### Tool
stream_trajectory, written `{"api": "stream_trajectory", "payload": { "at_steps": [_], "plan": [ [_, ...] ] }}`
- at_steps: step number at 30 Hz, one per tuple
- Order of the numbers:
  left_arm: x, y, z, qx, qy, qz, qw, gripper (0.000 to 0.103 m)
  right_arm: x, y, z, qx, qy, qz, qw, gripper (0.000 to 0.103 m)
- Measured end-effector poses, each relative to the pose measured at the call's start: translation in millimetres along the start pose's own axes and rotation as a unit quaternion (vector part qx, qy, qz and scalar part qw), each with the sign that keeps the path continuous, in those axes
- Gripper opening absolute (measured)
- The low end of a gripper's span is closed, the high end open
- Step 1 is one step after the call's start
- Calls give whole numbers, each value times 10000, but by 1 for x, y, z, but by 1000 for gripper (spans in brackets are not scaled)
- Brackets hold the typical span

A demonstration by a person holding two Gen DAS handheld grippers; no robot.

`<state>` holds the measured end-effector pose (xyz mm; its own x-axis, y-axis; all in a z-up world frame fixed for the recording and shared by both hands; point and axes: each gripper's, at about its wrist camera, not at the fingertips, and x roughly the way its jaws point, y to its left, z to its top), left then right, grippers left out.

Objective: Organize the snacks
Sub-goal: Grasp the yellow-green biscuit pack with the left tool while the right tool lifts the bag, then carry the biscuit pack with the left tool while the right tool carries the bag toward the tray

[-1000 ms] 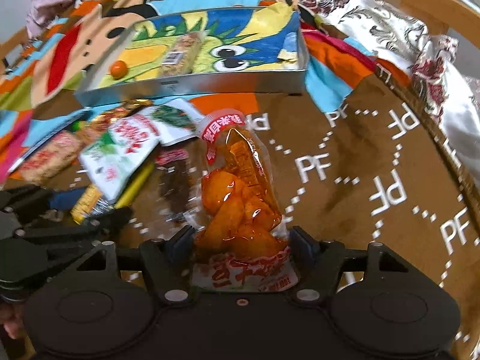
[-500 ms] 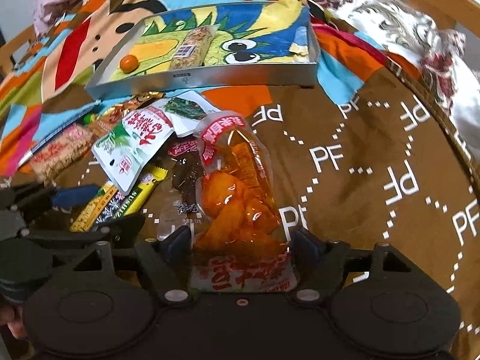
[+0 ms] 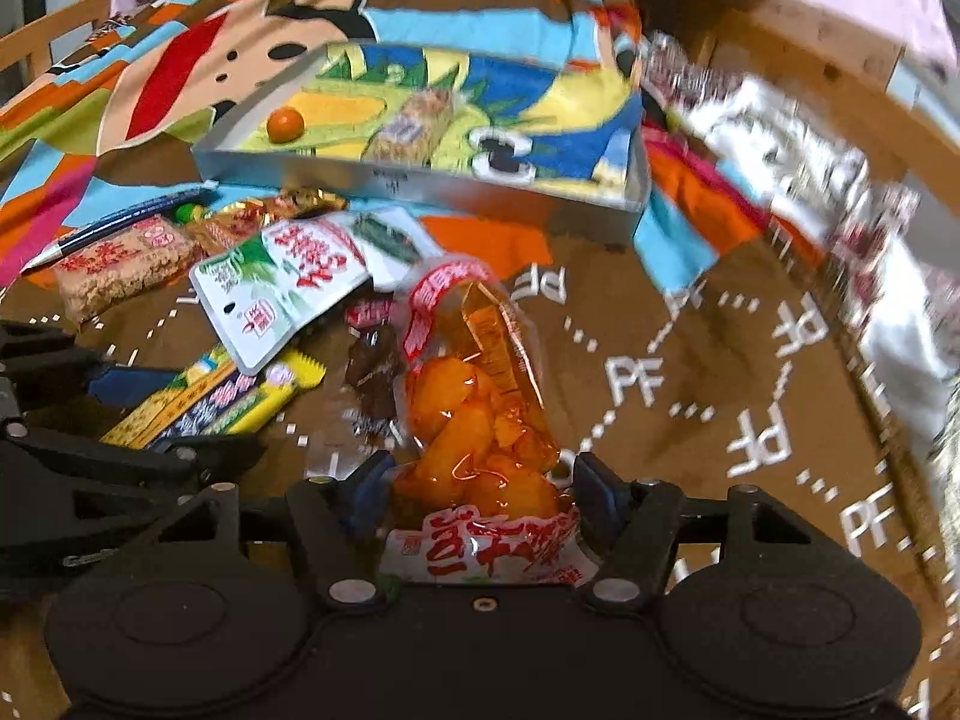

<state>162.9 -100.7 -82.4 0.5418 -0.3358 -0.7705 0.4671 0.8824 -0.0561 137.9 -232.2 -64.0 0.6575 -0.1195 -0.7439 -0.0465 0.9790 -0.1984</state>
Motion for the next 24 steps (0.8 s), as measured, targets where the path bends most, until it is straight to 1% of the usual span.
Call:
{"api": "stream_trajectory", "payload": {
  "at_steps": [4,7,9,11,14,19,24],
  "plan": [
    [-10,7,1,-427,36,-330,9985,52,-6,1,0,-76,-193,-129,9997,66],
    [-14,13,1,-818,63,-638,9946,52,-11,0,1,-96,-377,-250,9989,66],
    [-16,16,1,-983,68,-754,9923,52,-15,-1,2,-97,-523,-325,9981,66],
    [-20,16,1,-1039,1,-810,9913,52,-18,-2,3,-94,-667,-396,9969,66],
    [-28,12,3,-962,-226,-831,9916,52,-21,-3,4,-115,-823,-418,9957,66],
    [-42,10,8,-911,-801,-880,9887,52,-26,-1,6,-218,-1067,-517,9927,66],
    [-52,17,16,-1068,-1310,-704,9831,52,-32,0,9,-232,-1417,-629,9876,66]
  ]
}}
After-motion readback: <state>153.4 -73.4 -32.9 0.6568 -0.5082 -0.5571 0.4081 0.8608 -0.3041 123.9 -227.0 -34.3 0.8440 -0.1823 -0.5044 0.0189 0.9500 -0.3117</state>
